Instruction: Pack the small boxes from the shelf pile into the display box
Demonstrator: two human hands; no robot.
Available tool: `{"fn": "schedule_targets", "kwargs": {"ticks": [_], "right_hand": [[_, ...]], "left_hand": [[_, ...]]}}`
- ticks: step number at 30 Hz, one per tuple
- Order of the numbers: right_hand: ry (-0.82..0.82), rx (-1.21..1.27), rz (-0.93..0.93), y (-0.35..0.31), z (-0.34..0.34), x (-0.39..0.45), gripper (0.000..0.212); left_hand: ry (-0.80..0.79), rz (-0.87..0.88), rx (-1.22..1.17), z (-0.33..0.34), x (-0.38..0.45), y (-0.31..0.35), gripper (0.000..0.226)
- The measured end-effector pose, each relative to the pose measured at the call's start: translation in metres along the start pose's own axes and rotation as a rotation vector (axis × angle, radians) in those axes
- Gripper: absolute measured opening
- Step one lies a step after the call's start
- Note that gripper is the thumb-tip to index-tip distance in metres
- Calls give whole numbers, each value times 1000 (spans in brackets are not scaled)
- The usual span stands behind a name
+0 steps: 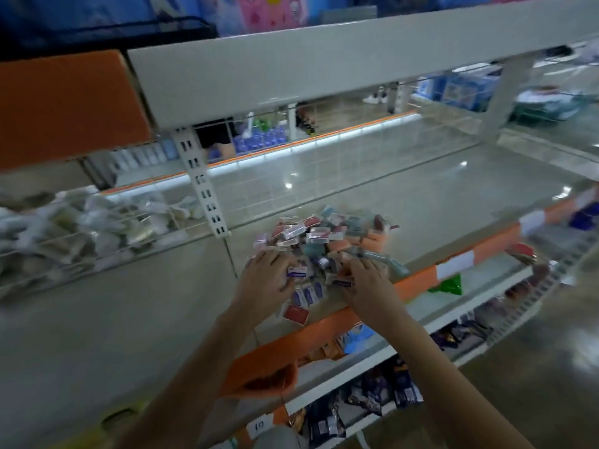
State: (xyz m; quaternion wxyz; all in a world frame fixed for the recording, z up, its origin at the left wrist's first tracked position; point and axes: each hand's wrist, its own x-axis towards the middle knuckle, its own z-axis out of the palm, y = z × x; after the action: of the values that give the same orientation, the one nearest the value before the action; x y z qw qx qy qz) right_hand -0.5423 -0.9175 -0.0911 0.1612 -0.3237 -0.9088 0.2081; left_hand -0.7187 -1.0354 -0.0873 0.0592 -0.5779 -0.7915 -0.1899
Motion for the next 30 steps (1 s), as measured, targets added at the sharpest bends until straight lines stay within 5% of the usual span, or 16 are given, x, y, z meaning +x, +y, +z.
{"fn": "schedule_targets", "kwargs": {"ticks": [5,11,30], "right_hand": [[-59,128,-185,-38,14,8,24],[-164,201,-374,-113,49,15,25],[-334,411,-759,-433,188,-105,15]], "left_hand": [[34,-114,-27,-24,-43,-20,26],[126,-268,1,-67,-108,-54,20],[267,-601,200,-233,-413,-198,25]]}}
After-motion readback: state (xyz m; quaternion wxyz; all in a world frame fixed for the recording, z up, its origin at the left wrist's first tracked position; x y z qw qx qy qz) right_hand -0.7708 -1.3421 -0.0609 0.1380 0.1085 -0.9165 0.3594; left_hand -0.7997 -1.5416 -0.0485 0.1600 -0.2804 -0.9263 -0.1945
